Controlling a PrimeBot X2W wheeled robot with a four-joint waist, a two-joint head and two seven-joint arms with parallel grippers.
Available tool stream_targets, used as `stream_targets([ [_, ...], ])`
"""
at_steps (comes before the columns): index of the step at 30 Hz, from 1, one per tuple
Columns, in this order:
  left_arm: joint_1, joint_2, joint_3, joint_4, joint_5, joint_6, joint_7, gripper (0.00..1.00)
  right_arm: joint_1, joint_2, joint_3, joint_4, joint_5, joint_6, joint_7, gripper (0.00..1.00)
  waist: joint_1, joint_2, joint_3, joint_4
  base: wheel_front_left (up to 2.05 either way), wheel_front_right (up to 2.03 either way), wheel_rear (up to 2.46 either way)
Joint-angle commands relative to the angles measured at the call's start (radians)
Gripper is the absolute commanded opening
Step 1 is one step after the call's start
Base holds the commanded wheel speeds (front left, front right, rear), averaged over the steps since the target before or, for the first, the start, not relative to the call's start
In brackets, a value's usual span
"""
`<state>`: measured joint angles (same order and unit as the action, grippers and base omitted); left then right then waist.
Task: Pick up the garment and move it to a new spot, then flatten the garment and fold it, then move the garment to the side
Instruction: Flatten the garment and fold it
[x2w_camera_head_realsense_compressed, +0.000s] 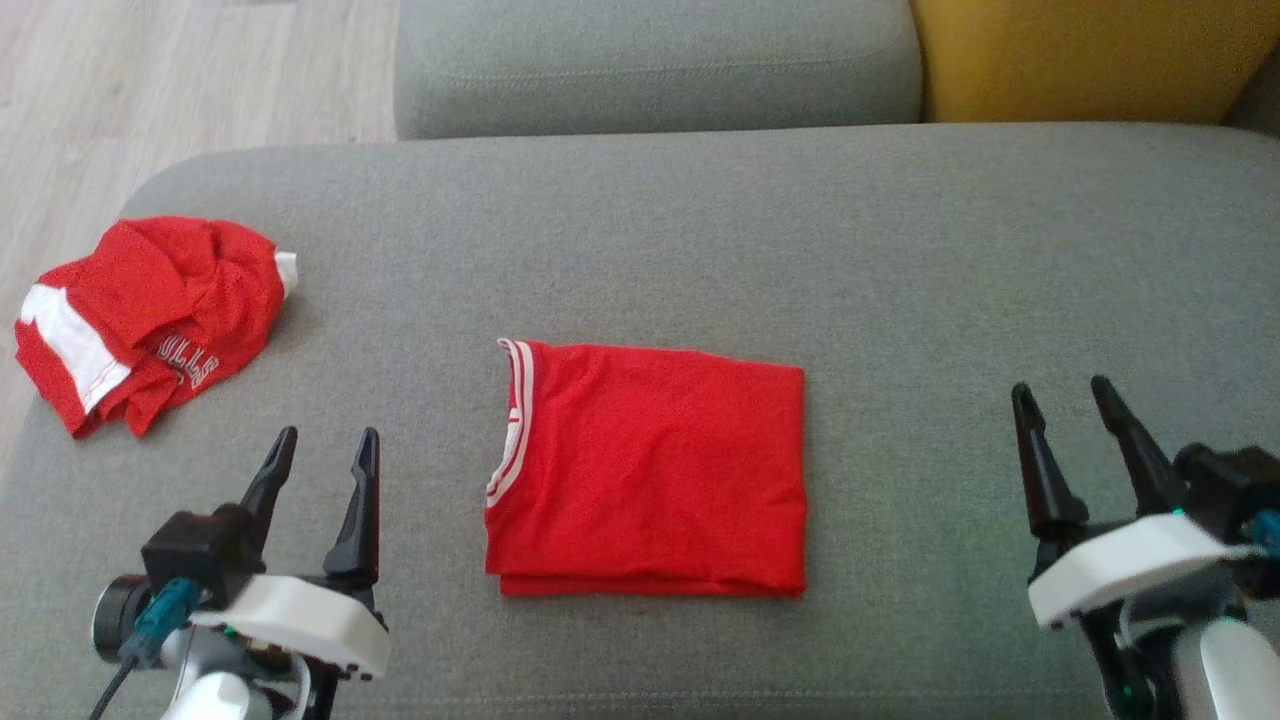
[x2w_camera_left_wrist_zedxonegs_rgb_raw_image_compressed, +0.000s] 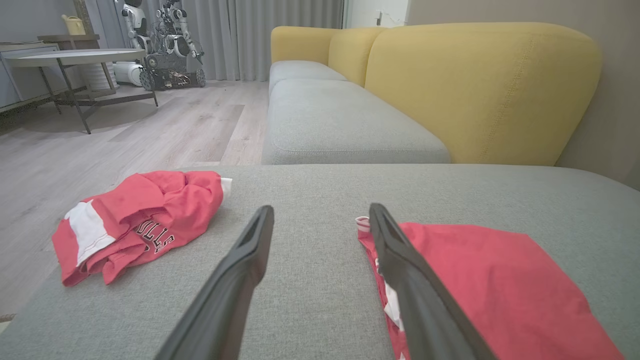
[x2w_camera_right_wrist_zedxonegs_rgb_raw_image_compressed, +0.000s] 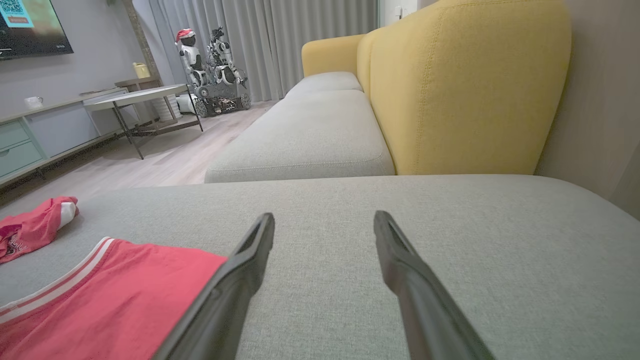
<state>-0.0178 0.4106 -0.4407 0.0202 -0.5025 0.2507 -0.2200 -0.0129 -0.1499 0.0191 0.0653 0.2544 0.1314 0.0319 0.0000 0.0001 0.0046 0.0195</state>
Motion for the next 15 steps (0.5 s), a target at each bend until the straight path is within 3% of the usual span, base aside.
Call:
stream_targets([
  [1,-0.031,0.035,0.042,-0.039,0.009,0.008,0.005,1.00,0.004,0.003,0.006,-0.070,-0.017,-0.001,0.021,1.00,0.0000,-0.0001,-0.012,-0.006,0.00,0.00,0.00],
  [15,0.020,0.051,0.042,-0.061,0.006,0.034,0.010,1.00,0.091,0.028,-0.023,-0.179,-0.048,-0.001,0.075,1.00,0.0000,-0.0001,-0.041,-0.013,0.00,0.00,0.00],
])
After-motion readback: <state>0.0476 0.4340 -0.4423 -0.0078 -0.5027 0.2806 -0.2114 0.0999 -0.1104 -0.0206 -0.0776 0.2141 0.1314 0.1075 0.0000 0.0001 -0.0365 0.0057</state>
